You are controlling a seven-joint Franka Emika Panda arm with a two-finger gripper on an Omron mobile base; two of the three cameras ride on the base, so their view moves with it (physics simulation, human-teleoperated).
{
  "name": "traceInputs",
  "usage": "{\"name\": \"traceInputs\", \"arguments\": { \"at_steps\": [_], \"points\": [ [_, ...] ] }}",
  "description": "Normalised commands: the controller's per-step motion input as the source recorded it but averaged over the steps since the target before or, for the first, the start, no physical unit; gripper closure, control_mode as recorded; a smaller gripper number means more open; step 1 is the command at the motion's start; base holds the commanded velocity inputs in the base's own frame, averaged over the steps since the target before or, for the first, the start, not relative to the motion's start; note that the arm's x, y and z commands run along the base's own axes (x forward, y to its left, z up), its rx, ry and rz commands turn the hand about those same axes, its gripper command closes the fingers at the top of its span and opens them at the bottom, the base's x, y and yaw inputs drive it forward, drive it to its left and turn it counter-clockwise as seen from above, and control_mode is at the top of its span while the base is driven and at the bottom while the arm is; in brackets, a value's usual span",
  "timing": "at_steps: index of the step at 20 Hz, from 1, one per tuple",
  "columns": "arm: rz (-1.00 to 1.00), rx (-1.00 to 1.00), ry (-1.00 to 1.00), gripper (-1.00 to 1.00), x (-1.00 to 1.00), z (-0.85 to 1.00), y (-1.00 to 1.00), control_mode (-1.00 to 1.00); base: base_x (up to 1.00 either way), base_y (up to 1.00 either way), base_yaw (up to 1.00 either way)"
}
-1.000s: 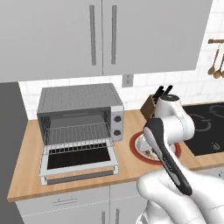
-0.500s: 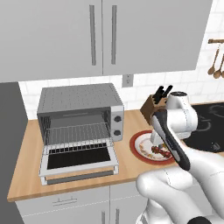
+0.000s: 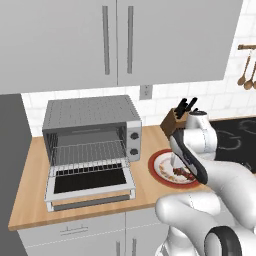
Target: Pick up the kebab skewer and baguette bread, and place them inside the toaster oven. Close the toaster oven door and start by setting the timer.
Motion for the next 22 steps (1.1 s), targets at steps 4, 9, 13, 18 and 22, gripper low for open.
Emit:
{"name": "traceInputs", "arguments": {
  "at_steps": [4,9,13,18,22],
  "points": [
    [0.00,-0.07,0.00,-1.00,0.13,-0.45,-0.22,-1.00,0.00,0.00,0.00],
    [0.00,-0.01,0.00,-1.00,0.14,-0.29,-0.09,-1.00,0.00,0.00,0.00],
    [0.00,0.00,0.00,-1.00,0.13,-0.22,-0.05,-1.00,0.00,0.00,0.00],
    [0.00,0.00,0.00,-1.00,0.02,-0.21,-0.04,-1.00,0.00,0.00,0.00],
    [0.01,0.00,0.00,-1.00,0.05,-0.17,-0.01,-1.00,0.00,0.00,0.00]
  ]
}}
